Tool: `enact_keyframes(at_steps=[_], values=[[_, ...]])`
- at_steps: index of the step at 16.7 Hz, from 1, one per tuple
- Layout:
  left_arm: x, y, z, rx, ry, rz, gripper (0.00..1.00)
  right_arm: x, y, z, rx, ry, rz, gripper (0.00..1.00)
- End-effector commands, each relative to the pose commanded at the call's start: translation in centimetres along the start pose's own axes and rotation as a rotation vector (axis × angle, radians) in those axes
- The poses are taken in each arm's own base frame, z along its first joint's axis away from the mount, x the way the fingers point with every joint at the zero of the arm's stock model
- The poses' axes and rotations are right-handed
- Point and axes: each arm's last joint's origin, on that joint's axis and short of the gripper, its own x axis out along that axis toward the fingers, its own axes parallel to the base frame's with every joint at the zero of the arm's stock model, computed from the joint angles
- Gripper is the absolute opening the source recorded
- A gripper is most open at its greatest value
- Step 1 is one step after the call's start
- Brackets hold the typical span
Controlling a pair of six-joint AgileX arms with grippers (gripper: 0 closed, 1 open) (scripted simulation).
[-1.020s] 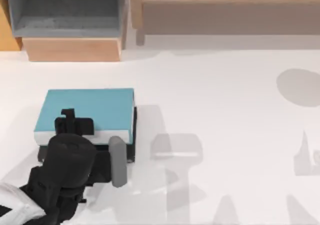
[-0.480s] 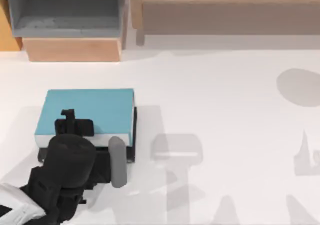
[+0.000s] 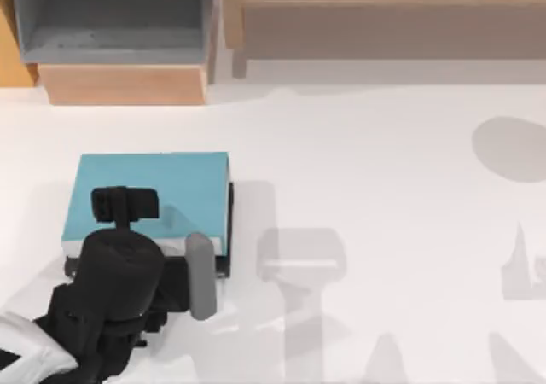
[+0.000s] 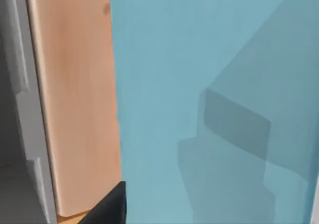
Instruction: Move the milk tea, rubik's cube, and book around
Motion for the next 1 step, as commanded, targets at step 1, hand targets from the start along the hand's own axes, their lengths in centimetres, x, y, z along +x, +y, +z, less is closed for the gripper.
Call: enact_keyframes(at_steps=[1], values=[[0.0,0.0,0.0,0.0,0.0,0.0,1.0,0.0,0.0,0.0,0.0,0.0,0.0,1.0]])
